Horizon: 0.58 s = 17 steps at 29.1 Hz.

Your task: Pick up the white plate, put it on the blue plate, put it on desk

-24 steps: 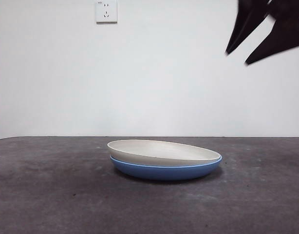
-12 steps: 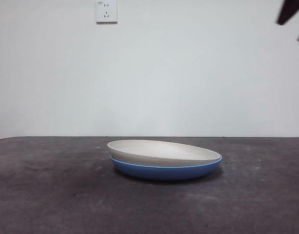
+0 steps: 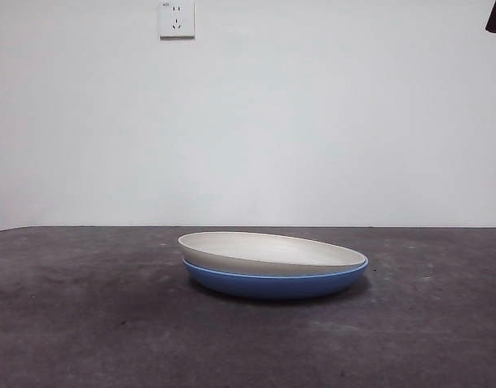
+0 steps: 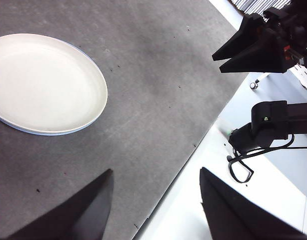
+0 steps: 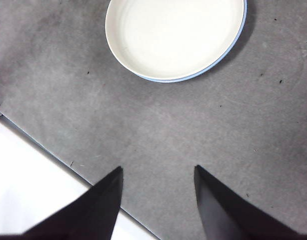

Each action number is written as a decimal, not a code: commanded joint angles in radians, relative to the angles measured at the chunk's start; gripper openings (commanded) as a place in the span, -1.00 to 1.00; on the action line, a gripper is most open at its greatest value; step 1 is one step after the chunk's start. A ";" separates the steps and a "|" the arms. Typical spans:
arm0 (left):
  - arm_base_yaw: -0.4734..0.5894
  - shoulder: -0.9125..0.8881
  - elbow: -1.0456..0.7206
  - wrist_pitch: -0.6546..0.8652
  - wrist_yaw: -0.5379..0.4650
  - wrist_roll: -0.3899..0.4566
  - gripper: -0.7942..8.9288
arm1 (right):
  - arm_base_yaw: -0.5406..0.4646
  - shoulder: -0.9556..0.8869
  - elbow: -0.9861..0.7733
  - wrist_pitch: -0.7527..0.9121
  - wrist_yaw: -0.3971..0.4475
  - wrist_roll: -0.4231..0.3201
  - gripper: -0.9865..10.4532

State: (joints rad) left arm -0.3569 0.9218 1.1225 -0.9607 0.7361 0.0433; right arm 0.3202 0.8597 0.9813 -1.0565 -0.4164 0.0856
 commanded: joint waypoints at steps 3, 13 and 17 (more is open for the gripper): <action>-0.004 0.006 0.009 0.010 0.005 0.016 -0.29 | 0.005 0.008 0.015 0.012 -0.003 -0.016 -0.43; -0.004 0.006 0.009 0.011 0.005 0.017 -0.81 | 0.005 0.008 0.015 0.026 -0.002 -0.038 -0.82; -0.004 0.006 0.009 0.010 0.005 0.017 -0.80 | 0.005 0.008 0.015 0.034 -0.002 -0.038 -0.82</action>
State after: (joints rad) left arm -0.3569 0.9218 1.1225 -0.9607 0.7361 0.0433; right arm 0.3202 0.8597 0.9813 -1.0313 -0.4160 0.0570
